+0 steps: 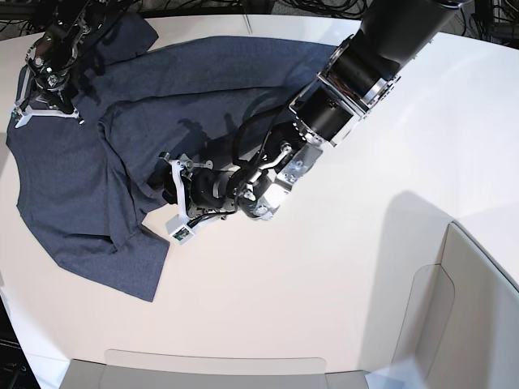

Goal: Layout the t-shirt on the table in an organized manner, then fold the t-shirt properly
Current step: 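Drag the grasped fabric with the left gripper toward the right gripper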

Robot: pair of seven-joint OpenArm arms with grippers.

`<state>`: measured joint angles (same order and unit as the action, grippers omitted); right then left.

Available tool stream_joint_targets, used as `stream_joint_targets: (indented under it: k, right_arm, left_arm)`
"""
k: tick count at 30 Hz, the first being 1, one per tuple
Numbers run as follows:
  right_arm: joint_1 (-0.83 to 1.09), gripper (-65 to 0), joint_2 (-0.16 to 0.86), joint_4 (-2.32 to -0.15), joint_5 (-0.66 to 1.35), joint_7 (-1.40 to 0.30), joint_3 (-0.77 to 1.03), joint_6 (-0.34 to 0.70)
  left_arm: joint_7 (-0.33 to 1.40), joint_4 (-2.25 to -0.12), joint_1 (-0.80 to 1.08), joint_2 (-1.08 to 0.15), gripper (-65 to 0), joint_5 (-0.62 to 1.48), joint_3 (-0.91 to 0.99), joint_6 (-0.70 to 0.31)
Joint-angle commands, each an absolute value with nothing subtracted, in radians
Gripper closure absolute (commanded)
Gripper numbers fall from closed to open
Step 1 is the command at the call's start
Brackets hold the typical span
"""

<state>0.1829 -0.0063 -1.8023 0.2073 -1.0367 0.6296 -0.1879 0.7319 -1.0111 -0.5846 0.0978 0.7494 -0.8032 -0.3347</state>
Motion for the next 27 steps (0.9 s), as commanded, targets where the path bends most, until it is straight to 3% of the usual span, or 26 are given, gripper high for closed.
stream_joint_targets:
  k: [1,23,27]
  right_arm:
    - [0.18,0.0,-0.004,-1.811,0.216,-1.044,0.628,-0.186]
    - [0.203,0.0,-0.005,-1.814,0.216,-1.044,0.627,-0.186]
    - [0.206,0.0,-0.005,-1.814,0.216,-1.044,0.627,-0.185]
  left_arm:
    - [0.707,-1.017,-0.61,0.125,-23.3,0.75,-0.8,-0.346]
    - [0.661,-0.926,-0.582,0.134,-23.0,0.705,-0.802,-0.344]
    - [0.615,-0.898,-0.582,0.134,-23.0,0.705,-0.802,-0.303]
